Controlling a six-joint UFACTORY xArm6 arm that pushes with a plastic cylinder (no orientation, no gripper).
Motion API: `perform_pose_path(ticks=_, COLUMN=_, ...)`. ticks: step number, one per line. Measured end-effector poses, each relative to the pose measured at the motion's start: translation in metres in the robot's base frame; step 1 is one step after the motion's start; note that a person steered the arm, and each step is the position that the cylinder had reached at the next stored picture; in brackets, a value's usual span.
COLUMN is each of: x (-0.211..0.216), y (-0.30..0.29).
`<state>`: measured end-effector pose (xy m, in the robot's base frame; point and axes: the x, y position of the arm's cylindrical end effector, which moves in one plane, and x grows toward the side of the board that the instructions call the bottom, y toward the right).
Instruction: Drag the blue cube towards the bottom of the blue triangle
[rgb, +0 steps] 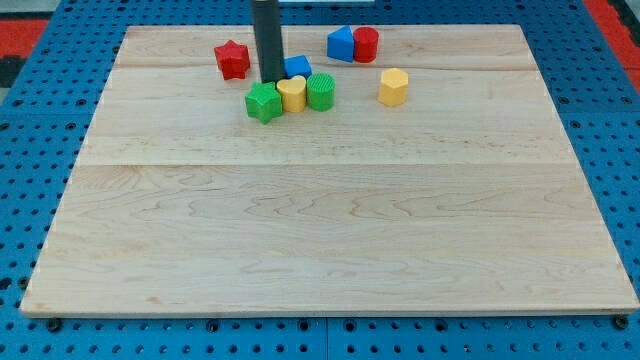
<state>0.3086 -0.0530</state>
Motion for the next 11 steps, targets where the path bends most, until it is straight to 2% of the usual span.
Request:
perform_pose_path(ticks=2, x=-0.021, y=0.052)
perform_pose_path(ticks=5, x=-0.021, y=0.138)
perform_pose_path(ticks=6, x=-0.033, y=0.174)
perform_pose_path(ticks=7, x=-0.059, y=0.162)
perform_pose_path(ticks=8, x=-0.073, y=0.103)
perform_pose_path(ticks=9, x=-0.061, y=0.098)
perform_pose_path(ticks=10, x=-0.039, y=0.142)
perform_pose_path(ticks=11, x=-0.033, y=0.161)
